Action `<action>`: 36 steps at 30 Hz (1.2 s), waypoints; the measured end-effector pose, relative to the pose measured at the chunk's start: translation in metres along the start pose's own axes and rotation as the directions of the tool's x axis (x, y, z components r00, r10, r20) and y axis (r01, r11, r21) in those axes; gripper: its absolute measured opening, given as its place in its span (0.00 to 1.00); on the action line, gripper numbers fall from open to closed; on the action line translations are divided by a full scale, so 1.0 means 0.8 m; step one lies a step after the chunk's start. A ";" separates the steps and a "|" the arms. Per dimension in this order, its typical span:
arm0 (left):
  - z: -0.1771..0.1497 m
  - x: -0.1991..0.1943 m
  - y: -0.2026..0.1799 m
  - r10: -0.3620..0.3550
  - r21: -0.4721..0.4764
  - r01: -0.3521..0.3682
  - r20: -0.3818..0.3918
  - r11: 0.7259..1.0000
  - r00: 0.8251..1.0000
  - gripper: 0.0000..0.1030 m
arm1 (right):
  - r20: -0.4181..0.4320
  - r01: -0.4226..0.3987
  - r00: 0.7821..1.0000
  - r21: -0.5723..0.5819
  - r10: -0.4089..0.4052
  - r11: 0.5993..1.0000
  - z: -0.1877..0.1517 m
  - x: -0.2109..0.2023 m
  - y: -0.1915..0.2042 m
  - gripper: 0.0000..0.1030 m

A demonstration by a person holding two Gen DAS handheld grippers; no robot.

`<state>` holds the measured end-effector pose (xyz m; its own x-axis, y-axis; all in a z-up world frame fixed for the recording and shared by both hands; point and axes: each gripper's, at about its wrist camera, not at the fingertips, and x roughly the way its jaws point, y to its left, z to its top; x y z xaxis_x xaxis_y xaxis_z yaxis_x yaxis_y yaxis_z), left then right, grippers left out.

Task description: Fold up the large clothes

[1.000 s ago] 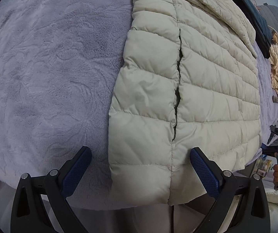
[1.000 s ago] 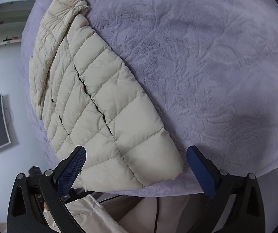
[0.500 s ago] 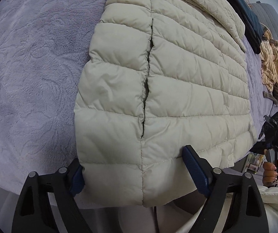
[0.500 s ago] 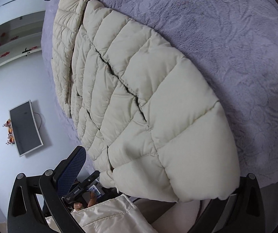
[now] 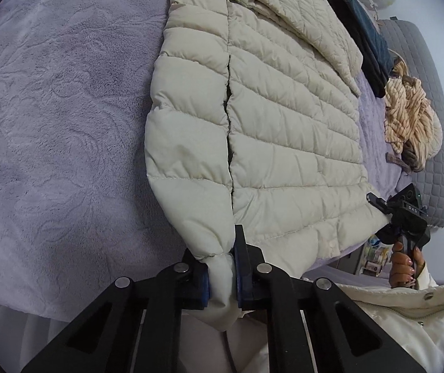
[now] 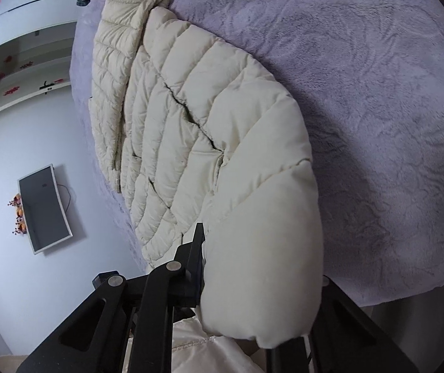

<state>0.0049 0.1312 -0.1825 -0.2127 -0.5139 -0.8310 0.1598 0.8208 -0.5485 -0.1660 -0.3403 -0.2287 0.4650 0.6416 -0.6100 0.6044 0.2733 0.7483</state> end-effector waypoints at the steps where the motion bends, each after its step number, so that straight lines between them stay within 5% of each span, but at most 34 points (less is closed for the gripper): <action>1: 0.001 -0.005 -0.001 -0.017 -0.003 0.017 0.007 1.000 1.000 0.10 | -0.001 -0.018 1.000 -0.013 0.018 1.000 0.000 -0.002 0.006 0.15; 9: 0.023 -0.059 -0.013 -0.139 -0.008 0.141 0.113 0.990 0.984 0.10 | -0.003 -0.128 0.992 -0.138 0.129 0.982 0.013 -0.025 0.068 0.15; 17: 0.073 -0.130 -0.033 -0.240 0.019 0.245 0.287 0.969 0.927 0.10 | 0.033 -0.250 0.964 -0.227 0.264 0.941 0.039 -0.050 0.139 0.14; 26: 0.170 -0.176 -0.060 -0.217 0.070 0.207 0.426 0.976 0.878 0.10 | 0.051 -0.275 0.948 -0.360 0.313 0.892 0.101 -0.063 0.230 0.14; 36: 0.279 -0.155 -0.053 -0.122 0.044 0.115 0.448 0.992 0.886 0.10 | 0.064 -0.228 0.960 -0.380 0.271 0.897 0.202 -0.015 0.291 0.14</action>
<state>0.2393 0.1044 -0.0769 0.2237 -0.6672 -0.7105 0.1763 0.7446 -0.6438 0.0737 -0.4000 -0.0892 0.6521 0.6444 -0.3994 0.1903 0.3709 0.9090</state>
